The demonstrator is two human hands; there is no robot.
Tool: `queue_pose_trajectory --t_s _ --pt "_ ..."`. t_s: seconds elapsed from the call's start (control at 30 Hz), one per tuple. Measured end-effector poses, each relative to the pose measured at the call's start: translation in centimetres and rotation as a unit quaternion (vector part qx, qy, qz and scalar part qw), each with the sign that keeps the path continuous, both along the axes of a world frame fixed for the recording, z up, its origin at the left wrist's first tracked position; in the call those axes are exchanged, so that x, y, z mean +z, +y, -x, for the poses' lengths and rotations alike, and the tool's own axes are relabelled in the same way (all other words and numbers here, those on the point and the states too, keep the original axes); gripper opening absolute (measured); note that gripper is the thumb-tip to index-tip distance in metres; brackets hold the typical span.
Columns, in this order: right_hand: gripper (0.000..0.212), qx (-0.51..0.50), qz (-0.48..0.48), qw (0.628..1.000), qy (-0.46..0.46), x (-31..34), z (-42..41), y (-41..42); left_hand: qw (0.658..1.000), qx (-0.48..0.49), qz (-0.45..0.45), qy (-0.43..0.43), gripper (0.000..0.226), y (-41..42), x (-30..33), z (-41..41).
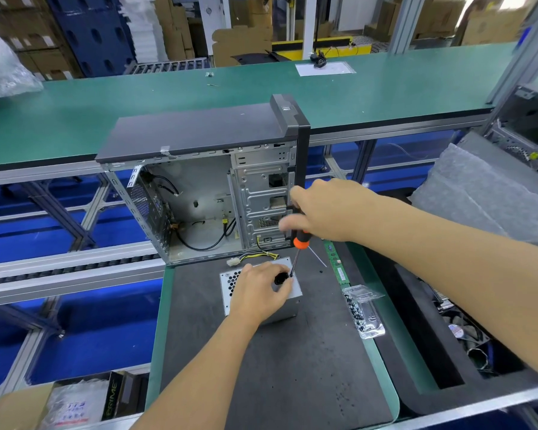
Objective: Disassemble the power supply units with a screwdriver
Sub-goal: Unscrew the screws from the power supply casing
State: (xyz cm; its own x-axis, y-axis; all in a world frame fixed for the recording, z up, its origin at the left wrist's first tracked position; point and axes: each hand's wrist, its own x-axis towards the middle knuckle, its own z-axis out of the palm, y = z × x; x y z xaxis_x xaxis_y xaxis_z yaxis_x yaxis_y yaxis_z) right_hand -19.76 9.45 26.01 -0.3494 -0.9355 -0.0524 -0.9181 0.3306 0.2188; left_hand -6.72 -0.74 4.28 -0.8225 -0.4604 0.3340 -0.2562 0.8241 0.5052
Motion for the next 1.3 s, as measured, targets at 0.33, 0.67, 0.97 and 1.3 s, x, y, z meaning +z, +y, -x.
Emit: queue_pose_trajectory --t_s 0.33,0.67,0.97,1.3 --pt "0.055 0.004 0.011 1.000 -0.021 0.15 -0.51 0.12 1.000 0.005 -0.002 0.004 0.016 0.10 0.16 0.04" --pt "0.054 -0.008 0.027 0.996 -0.086 -0.24 -0.60 0.23 1.000 -0.002 0.003 0.004 0.016 0.10 0.20 0.00" --pt "0.044 0.025 0.031 0.993 -0.113 -0.15 -0.58 0.24 1.000 -0.004 0.012 0.000 0.015 0.14 0.31 -0.03" --pt "0.049 0.041 0.015 0.994 -0.097 -0.10 -0.59 0.26 1.000 0.005 0.018 0.002 0.017 0.05 0.07 0.07"
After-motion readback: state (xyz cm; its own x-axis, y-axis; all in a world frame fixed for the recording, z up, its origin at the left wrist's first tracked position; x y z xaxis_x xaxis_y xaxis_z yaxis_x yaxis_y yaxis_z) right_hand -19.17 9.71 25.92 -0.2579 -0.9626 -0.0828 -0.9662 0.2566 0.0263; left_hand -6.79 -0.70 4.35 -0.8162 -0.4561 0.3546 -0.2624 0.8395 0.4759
